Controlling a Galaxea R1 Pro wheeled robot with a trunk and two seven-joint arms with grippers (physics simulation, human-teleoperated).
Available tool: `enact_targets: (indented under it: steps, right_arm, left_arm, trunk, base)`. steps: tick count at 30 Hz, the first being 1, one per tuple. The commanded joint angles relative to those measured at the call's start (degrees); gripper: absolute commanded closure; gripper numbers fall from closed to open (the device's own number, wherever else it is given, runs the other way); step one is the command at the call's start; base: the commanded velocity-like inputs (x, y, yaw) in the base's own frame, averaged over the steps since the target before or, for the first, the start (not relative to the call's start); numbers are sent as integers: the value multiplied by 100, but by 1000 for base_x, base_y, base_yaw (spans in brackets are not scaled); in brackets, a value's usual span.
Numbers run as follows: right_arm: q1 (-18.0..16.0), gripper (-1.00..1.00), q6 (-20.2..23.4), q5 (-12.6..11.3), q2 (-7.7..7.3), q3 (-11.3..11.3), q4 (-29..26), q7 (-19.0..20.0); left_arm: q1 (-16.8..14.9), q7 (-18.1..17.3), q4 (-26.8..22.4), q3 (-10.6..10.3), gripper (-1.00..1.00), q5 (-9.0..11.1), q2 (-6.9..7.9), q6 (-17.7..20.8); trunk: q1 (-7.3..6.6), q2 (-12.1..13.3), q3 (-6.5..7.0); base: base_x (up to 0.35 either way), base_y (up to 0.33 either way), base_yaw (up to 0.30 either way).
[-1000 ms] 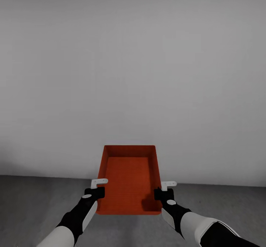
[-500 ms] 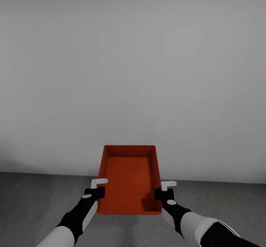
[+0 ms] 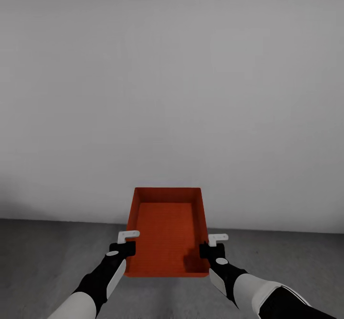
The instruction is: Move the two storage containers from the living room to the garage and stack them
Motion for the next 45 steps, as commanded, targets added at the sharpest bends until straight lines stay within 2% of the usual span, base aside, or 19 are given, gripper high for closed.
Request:
enact_targets:
  steps: [1, 45]
  right_arm:
    - [-5, 100, -52, -146, -3, 2, 52, -31]
    - [-5, 100, -52, -146, -4, 2, 52, -29]
  left_arm:
    - [-7, 220, -20, 71, 100, -58, 10, 44]
    - [-7, 214, -26, 71, 100, -52, -16, 48]
  trunk:
    - [2, -9, -19]
    - [2, -9, -426]
  base:
    - [0, 0, 0]
    - [0, 0, 0]
